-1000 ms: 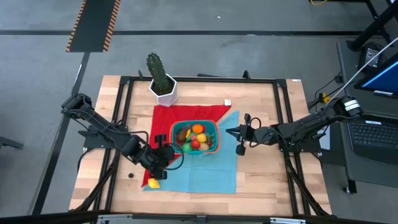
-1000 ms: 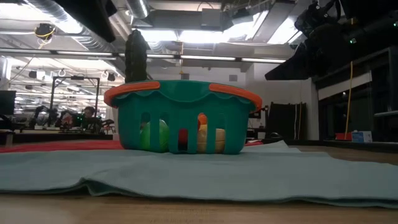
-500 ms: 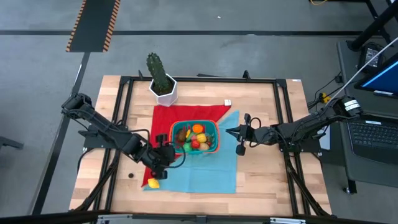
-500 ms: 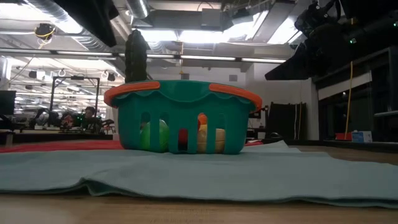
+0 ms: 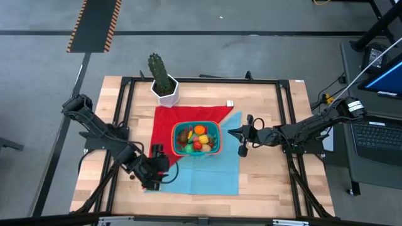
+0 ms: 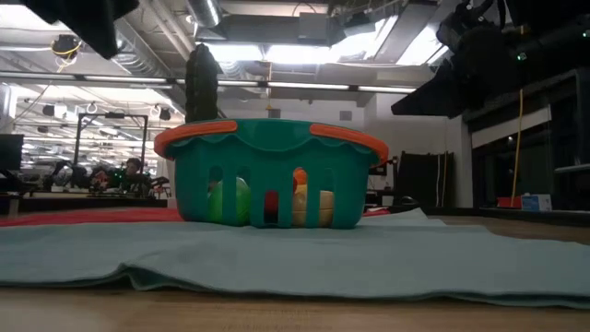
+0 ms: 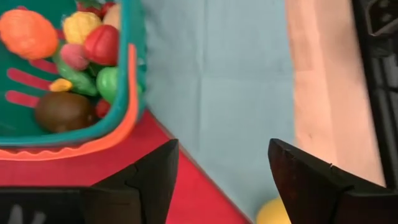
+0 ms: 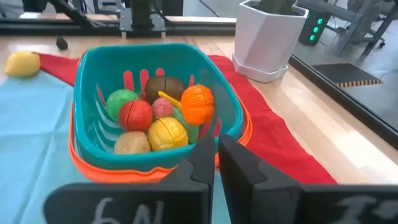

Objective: Build produce basket
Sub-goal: Put the yellow lemon into the blue basket

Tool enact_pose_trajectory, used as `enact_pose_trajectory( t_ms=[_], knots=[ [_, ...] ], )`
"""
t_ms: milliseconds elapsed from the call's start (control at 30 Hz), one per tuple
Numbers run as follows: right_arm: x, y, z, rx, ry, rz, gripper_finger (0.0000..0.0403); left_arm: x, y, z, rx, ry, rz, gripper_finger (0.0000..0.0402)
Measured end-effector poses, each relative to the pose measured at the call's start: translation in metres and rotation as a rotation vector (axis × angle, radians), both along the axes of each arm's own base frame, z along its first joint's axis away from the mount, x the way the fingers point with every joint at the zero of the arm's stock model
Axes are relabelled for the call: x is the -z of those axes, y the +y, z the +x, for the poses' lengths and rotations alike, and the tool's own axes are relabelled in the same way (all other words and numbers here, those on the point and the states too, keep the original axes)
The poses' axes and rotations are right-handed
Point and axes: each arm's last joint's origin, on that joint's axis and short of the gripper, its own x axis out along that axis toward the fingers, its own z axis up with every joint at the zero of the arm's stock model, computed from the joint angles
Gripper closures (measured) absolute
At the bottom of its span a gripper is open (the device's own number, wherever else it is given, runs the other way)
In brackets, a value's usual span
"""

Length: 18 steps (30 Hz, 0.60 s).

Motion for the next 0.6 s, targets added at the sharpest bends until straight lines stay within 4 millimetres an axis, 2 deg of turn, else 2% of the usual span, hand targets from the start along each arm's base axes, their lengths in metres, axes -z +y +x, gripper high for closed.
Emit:
enact_pose_trajectory(
  t_ms=[333,600],
  knots=[
    [-0.004,0.002,0.001,0.004,-0.061,0.062,0.0377,-0.001,-0.021,-0.014,0.027,-0.019,-0.066,0.0167],
    [-0.009,0.016,-0.001,-0.063,-0.110,0.085,0.0377,-0.003,-0.041,-0.022,0.103,-0.061,-0.129,0.0170]
  ],
)
